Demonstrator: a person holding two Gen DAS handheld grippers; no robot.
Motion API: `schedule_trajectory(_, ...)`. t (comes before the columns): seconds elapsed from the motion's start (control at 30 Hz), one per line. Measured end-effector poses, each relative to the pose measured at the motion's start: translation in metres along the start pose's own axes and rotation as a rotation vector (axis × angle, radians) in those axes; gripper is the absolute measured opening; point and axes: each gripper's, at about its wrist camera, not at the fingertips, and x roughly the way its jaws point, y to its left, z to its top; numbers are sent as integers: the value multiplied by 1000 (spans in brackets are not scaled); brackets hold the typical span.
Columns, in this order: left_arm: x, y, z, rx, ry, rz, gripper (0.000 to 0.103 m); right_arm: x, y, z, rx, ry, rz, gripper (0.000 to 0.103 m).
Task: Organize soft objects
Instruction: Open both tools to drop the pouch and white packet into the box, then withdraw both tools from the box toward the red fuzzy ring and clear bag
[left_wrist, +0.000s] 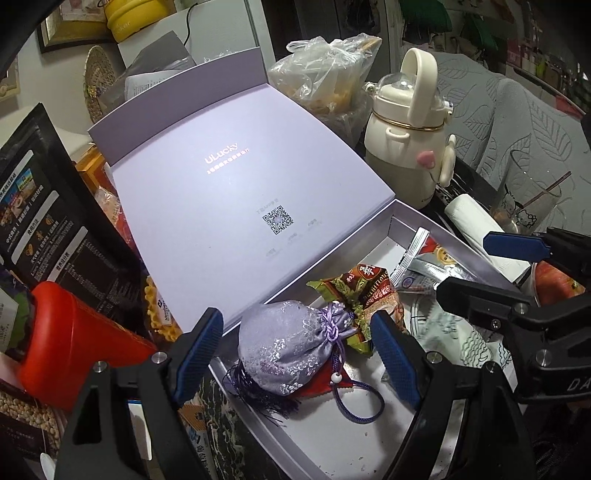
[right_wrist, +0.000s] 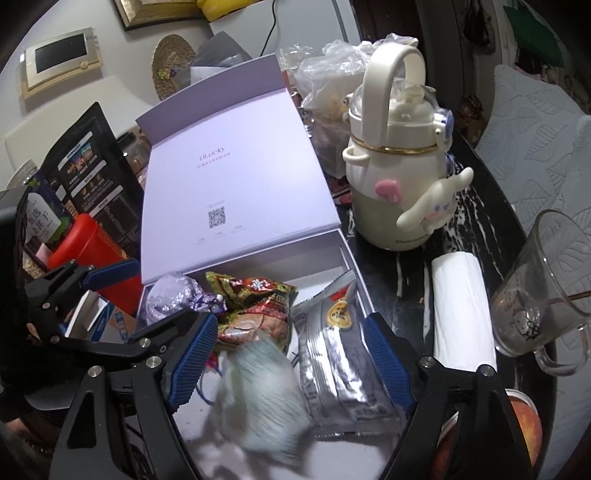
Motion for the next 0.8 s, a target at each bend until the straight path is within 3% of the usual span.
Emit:
schedule_trajectory(0.4, -37, 2, 1, -34, -97, -74, 82, -51, 21, 5, -38, -110, -11, 82)
schedule_trajectory(0.8, -108, 1, -10, -40, -204, -68, 82, -124, 53, -10, -83, -215, -46, 82)
